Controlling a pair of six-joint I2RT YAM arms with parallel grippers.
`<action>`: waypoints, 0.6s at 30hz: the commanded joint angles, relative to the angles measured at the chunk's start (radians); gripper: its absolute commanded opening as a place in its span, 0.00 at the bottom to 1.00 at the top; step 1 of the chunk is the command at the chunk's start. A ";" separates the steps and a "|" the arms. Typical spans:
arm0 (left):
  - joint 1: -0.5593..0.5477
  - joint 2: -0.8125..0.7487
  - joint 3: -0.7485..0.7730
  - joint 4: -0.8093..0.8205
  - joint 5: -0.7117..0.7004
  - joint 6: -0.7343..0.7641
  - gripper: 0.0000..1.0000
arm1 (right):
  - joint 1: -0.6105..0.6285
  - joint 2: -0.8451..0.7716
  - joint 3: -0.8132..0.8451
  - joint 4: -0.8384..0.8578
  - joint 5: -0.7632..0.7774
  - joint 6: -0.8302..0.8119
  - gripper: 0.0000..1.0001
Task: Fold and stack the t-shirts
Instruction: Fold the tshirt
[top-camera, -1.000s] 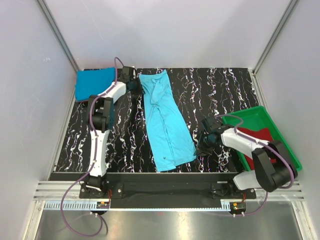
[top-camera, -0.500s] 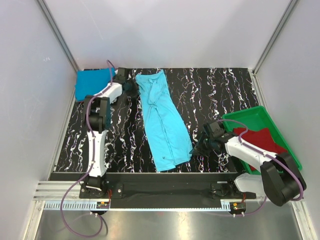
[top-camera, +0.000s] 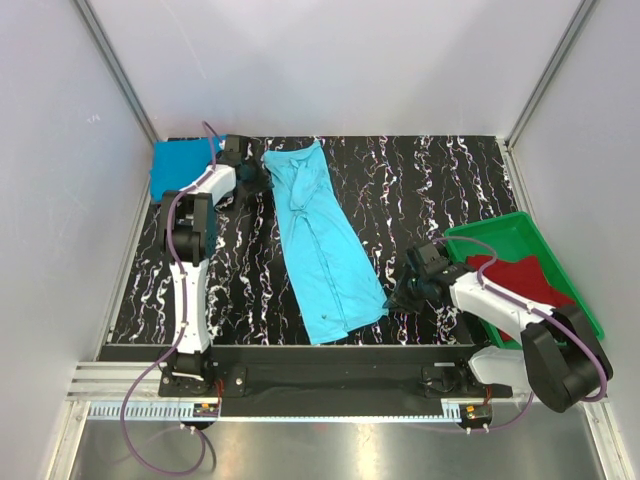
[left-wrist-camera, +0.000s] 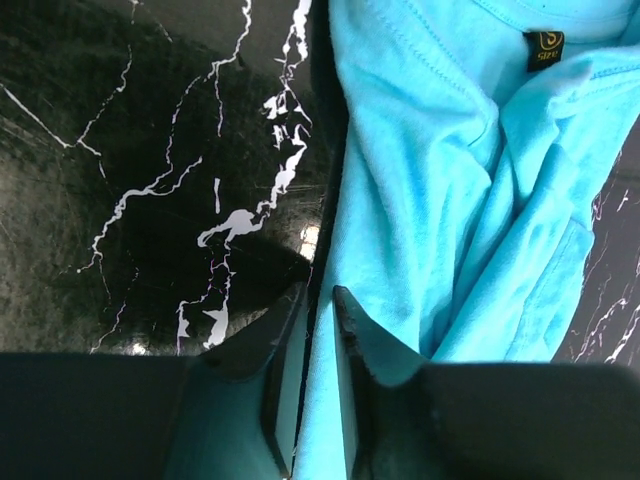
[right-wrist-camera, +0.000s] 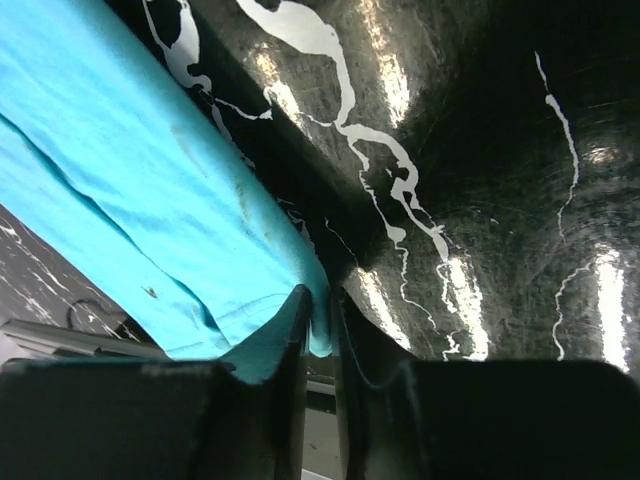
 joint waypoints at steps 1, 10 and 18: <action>0.006 -0.057 0.023 -0.016 -0.049 0.056 0.26 | 0.006 0.002 0.077 -0.065 0.028 -0.086 0.26; 0.000 -0.133 0.043 -0.018 -0.106 0.129 0.32 | 0.006 0.072 0.295 -0.205 0.099 -0.244 0.43; -0.040 -0.009 0.118 0.043 0.066 0.146 0.30 | 0.004 0.298 0.593 -0.152 0.096 -0.444 0.33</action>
